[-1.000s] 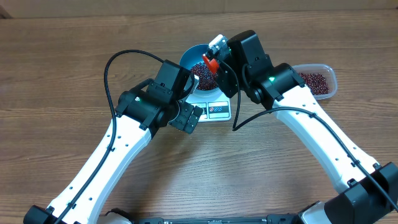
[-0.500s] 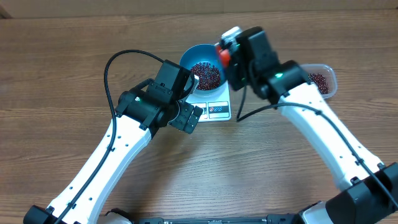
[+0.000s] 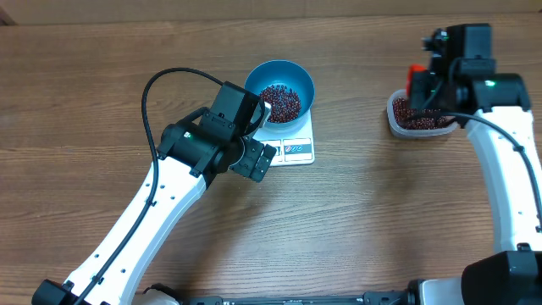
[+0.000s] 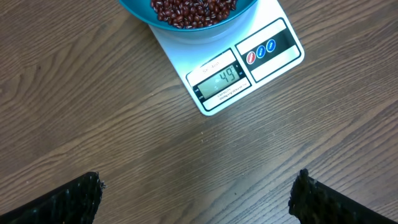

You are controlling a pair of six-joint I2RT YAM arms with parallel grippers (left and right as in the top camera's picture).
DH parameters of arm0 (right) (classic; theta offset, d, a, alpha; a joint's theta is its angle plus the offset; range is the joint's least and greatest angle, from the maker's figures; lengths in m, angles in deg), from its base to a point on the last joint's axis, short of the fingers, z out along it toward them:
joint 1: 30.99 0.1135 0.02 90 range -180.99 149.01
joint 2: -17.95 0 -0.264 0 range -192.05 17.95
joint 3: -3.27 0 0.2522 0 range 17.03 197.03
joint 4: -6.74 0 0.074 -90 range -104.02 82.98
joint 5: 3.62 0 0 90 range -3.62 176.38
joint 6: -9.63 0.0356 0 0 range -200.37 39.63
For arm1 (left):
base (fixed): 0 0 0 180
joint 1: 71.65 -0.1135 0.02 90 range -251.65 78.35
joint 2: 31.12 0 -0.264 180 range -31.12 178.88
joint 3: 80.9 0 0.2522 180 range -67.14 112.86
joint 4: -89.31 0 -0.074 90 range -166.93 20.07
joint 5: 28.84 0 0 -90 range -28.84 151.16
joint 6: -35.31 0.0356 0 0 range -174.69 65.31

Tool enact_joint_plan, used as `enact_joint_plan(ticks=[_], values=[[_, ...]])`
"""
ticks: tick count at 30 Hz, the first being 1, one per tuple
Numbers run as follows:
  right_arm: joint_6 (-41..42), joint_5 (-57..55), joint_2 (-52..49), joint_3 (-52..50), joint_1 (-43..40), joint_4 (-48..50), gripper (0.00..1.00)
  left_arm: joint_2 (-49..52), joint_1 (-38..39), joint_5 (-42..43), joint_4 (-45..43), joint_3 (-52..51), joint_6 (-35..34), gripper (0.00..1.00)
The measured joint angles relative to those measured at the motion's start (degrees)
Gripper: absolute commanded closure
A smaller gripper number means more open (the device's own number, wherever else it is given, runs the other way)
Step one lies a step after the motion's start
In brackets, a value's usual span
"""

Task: Scoop item into bowl and weigh 150g on scale
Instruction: 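Carry the empty scoop back over the bean tub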

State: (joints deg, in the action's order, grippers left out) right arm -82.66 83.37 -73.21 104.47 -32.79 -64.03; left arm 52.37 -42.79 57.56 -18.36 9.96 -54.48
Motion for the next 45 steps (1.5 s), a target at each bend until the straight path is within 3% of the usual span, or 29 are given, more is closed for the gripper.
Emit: enact_joint_plan(ticks=[9, 21, 35, 45], values=[[0.4, -6.8, -0.9, -0.7, -2.7, -0.6, 0.96, 0.0, 0.0, 0.0, 0.0, 0.0, 0.0, 0.00], [1.2, -11.4, -13.1, -1.7, -2.7, -1.5, 0.96, 0.0, 0.0, 0.0, 0.0, 0.0, 0.0, 0.00], [1.0, -9.3, -14.3, -1.7, -2.7, -0.7, 0.96, 0.0, 0.0, 0.0, 0.0, 0.0, 0.0, 0.00], [-4.5, -1.6, -14.6, -1.7, -2.7, -0.7, 0.97, 0.0, 0.0, 0.0, 0.0, 0.0, 0.0, 0.00]])
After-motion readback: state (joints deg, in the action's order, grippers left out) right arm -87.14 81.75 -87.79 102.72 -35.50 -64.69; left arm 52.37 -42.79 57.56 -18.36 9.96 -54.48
